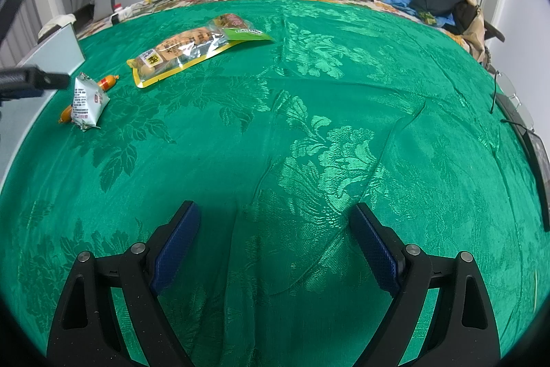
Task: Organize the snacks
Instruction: 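Close the left tool on the orange-and-blue sausage stick while the right tool approaches the white triangular packet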
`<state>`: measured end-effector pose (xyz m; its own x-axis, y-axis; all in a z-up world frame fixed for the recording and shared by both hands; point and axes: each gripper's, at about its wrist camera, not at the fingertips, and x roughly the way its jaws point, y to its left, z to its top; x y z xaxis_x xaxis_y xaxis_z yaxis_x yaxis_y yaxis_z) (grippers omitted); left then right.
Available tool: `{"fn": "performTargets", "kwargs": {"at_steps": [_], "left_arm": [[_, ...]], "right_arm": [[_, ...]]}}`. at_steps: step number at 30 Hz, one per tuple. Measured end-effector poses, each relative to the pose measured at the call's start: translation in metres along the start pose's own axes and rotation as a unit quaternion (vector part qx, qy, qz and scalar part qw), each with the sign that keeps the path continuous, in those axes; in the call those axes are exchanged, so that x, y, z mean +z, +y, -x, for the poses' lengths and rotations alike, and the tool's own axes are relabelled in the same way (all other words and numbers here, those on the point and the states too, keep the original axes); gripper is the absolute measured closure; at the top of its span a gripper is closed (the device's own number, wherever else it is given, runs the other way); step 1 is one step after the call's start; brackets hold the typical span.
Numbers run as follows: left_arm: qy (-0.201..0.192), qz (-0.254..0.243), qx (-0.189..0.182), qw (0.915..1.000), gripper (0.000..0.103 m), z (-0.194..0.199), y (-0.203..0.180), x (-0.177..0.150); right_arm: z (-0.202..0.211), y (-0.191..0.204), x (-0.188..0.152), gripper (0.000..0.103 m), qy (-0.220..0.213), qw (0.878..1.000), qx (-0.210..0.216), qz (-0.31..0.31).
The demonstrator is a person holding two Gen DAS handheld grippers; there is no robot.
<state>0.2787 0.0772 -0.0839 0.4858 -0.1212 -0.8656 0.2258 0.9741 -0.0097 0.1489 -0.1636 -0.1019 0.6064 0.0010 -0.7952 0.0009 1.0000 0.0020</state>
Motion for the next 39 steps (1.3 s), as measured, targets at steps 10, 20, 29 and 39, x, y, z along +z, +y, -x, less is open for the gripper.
{"fn": "performTargets", "kwargs": {"at_steps": [10,20,29,39], "left_arm": [[0.012,-0.018,0.000,0.9998,0.088,-0.014,-0.013,-0.006],[0.019,0.041,-0.023,0.9987,0.088,0.040,-0.016,-0.095],[-0.016,0.058,0.000,0.9982,0.027,0.049,-0.015,-0.127],[-0.044,0.069,0.043,0.9957,0.001,0.042,-0.009,-0.133]], "right_arm": [[0.000,0.000,0.000,0.011,0.000,1.000,0.000,0.000],[0.000,-0.001,0.000,0.011,0.000,1.000,0.001,0.000],[0.000,-0.001,0.000,0.011,0.000,1.000,0.001,-0.001],[0.000,-0.001,0.000,0.011,0.000,1.000,0.001,-0.001]]}}
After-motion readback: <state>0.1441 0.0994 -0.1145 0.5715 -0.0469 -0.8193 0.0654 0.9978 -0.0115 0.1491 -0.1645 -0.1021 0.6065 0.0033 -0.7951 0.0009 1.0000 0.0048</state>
